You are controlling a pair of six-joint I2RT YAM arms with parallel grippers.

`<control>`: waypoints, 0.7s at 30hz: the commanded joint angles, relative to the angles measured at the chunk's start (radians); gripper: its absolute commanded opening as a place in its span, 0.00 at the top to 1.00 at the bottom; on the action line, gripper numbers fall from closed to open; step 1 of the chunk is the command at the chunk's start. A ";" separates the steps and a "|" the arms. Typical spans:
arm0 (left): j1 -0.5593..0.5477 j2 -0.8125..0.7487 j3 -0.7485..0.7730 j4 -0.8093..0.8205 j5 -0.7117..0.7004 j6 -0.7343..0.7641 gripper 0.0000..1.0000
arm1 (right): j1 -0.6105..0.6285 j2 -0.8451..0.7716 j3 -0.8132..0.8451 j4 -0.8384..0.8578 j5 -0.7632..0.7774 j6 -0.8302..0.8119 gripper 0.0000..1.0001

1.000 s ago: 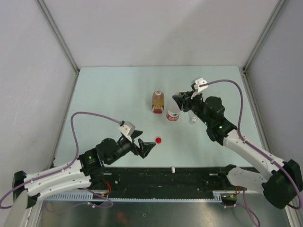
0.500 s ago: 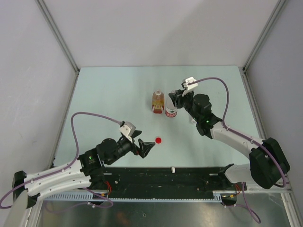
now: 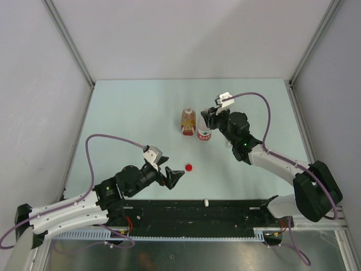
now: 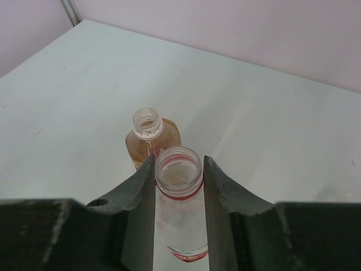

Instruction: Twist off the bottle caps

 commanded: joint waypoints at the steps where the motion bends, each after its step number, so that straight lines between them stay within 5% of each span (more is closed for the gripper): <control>1: 0.002 -0.010 0.002 0.016 -0.014 0.022 0.01 | 0.004 -0.022 0.010 0.005 0.002 0.000 0.59; 4: 0.004 -0.014 0.004 0.013 -0.011 0.021 0.01 | 0.003 -0.036 0.011 0.001 -0.005 0.010 0.39; 15: 0.003 -0.015 0.013 0.004 -0.018 0.004 0.01 | 0.001 -0.125 0.011 -0.032 0.025 0.094 0.04; 21: 0.003 -0.007 0.022 -0.002 -0.030 -0.010 0.01 | -0.088 -0.214 0.011 -0.102 -0.056 0.288 0.01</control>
